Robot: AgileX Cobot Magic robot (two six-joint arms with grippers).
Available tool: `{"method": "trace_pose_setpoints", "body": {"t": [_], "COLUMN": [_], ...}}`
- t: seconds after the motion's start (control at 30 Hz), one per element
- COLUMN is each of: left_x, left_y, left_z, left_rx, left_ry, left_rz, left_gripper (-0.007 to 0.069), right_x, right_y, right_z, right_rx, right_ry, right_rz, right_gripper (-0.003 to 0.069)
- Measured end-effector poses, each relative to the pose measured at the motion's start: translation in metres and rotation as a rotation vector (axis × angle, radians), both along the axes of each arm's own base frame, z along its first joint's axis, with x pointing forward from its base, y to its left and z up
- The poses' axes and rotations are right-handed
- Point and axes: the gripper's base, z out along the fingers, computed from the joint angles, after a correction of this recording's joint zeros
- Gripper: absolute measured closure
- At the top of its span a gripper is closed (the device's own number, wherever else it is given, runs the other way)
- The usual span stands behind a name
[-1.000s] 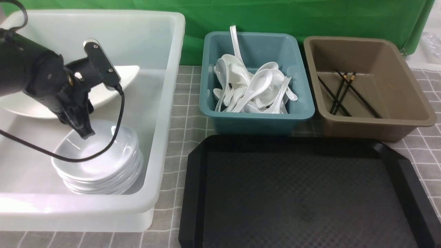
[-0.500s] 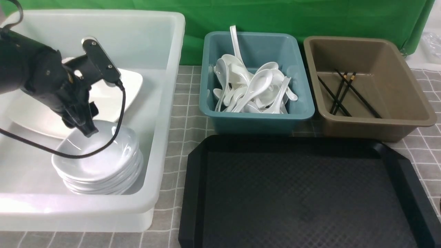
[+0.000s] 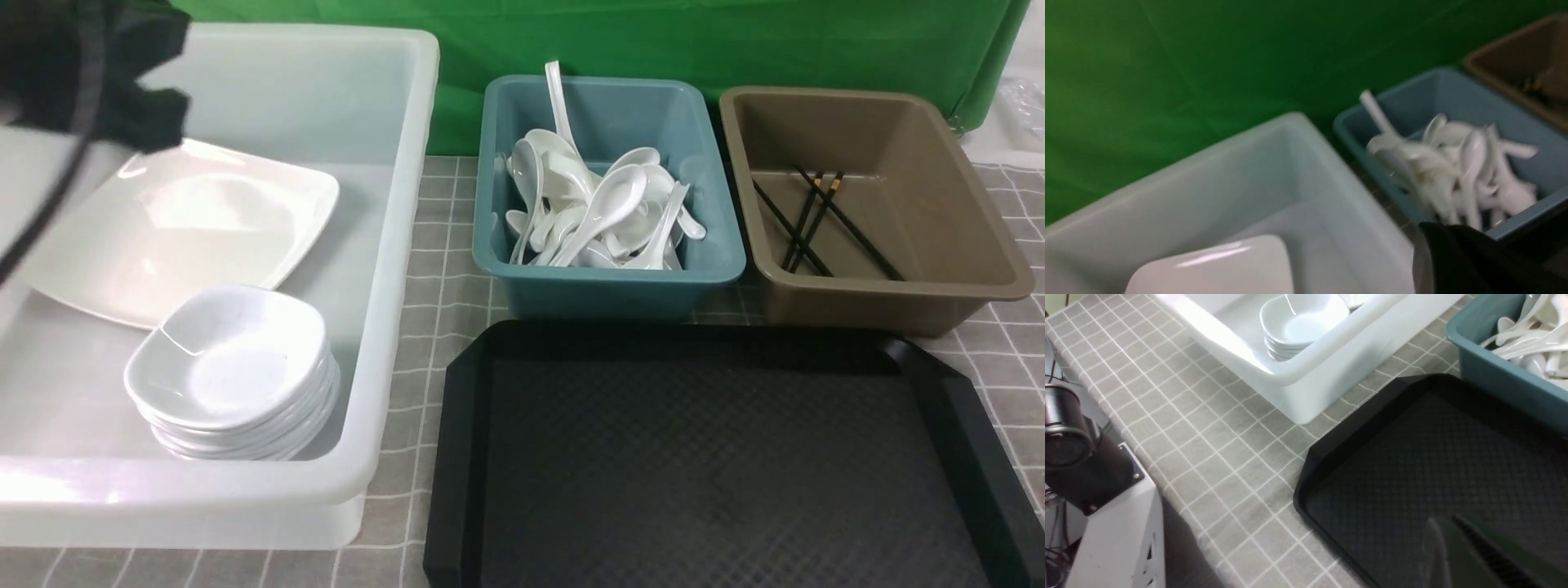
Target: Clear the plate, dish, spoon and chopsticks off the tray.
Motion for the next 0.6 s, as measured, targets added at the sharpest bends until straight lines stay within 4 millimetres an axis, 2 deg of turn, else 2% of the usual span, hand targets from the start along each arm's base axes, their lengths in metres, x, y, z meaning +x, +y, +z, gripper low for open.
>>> {"method": "trace_pose_setpoints", "body": {"t": [0.07,0.1,0.17,0.27,0.33,0.47,0.6], "left_x": [-0.041,-0.041,-0.075,-0.101,-0.115,-0.131,-0.133], "left_y": [0.003,0.003,0.01,0.016,0.02,0.025,0.026], "left_z": [-0.008,-0.011,-0.025,-0.043,-0.055,-0.068,-0.077], "left_rx": [-0.07,-0.076,-0.131,-0.15,-0.168,-0.18,-0.159], "left_ry": [-0.09,-0.084,-0.178,-0.239,-0.281,-0.323,-0.328], "left_rz": [-0.022,-0.019,-0.018,-0.012,-0.008,-0.005,0.0], "left_gripper": [0.0617,0.0617,0.0617,0.0617,0.0617,0.0617,0.0617], "right_x": [0.001,0.001,0.001,0.001,0.001,0.001,0.001], "right_y": [-0.001,-0.001,-0.001,-0.001,-0.001,-0.001,-0.001], "right_z": [0.0,0.0,0.0,0.0,0.0,0.0,0.0], "right_rx": [-0.008,-0.008,-0.011,-0.011,-0.011,-0.01,-0.01], "right_ry": [-0.01,-0.01,-0.014,-0.013,-0.013,-0.013,-0.013], "right_rz": [-0.006,-0.006,-0.008,-0.009,-0.009,-0.008,-0.008], "right_gripper": [0.0627,0.0628,0.0632,0.0632,0.0631,0.0627,0.0622]}}
